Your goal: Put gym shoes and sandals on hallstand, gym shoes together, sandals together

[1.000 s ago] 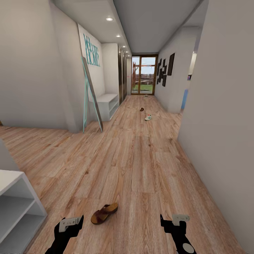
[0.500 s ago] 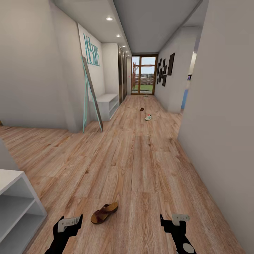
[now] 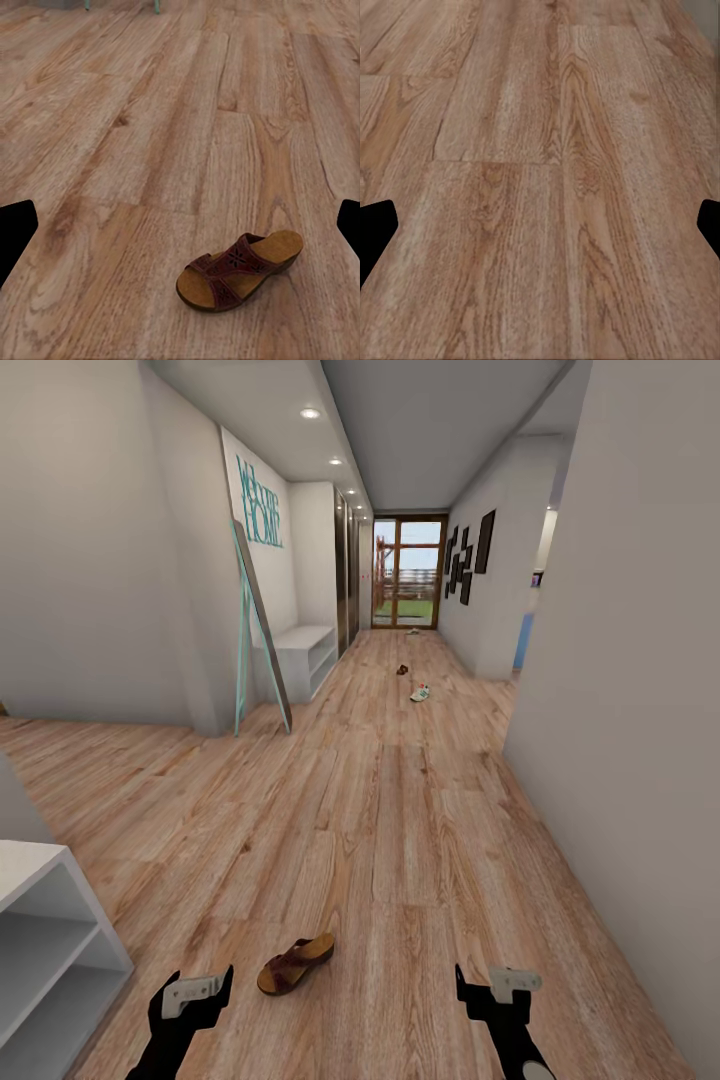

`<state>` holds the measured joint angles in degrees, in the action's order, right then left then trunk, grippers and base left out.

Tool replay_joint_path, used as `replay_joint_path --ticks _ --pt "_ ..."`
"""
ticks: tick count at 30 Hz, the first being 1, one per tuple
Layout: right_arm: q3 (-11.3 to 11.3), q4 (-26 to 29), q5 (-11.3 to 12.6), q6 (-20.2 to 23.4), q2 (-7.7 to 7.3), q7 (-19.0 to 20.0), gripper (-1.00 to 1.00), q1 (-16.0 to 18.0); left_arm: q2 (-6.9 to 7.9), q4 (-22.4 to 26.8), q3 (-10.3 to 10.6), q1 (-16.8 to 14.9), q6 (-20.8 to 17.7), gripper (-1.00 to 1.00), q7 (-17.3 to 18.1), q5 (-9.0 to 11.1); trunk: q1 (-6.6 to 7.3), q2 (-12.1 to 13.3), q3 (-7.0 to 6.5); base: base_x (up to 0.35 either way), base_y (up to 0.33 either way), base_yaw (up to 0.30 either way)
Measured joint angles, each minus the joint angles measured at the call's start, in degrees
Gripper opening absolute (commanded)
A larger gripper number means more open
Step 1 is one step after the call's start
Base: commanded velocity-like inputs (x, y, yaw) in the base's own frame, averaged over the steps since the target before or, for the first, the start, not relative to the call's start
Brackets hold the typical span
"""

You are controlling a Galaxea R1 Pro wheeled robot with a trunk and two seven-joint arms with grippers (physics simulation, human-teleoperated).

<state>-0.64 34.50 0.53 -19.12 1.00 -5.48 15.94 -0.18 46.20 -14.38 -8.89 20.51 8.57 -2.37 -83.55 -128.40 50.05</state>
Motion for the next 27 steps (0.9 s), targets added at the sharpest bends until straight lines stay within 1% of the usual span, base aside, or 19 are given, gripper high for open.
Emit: replay_joint_path --ticks 3,13,27 --pt "0.0 0.37 0.0 -0.08 -0.01 -0.01 1.0 -0.22 0.0 0.04 -0.03 0.0 0.01 1.0 -0.01 0.0 0.0 0.0 0.0 0.0 0.0 0.0" --pt "0.02 1.62 0.0 -0.34 -0.02 -0.08 1.0 -0.94 0.01 0.18 -0.18 -0.01 0.0 1.0 -0.04 0.0 -2.19 -3.99 1.79 0.0 0.0 0.0" --pt "0.04 1.79 0.0 -0.42 -0.03 -0.14 1.0 -1.07 0.06 0.14 -0.27 -0.02 0.06 1.0 -0.12 0.0 -2.2 -4.01 1.79 0.0 0.0 0.0"
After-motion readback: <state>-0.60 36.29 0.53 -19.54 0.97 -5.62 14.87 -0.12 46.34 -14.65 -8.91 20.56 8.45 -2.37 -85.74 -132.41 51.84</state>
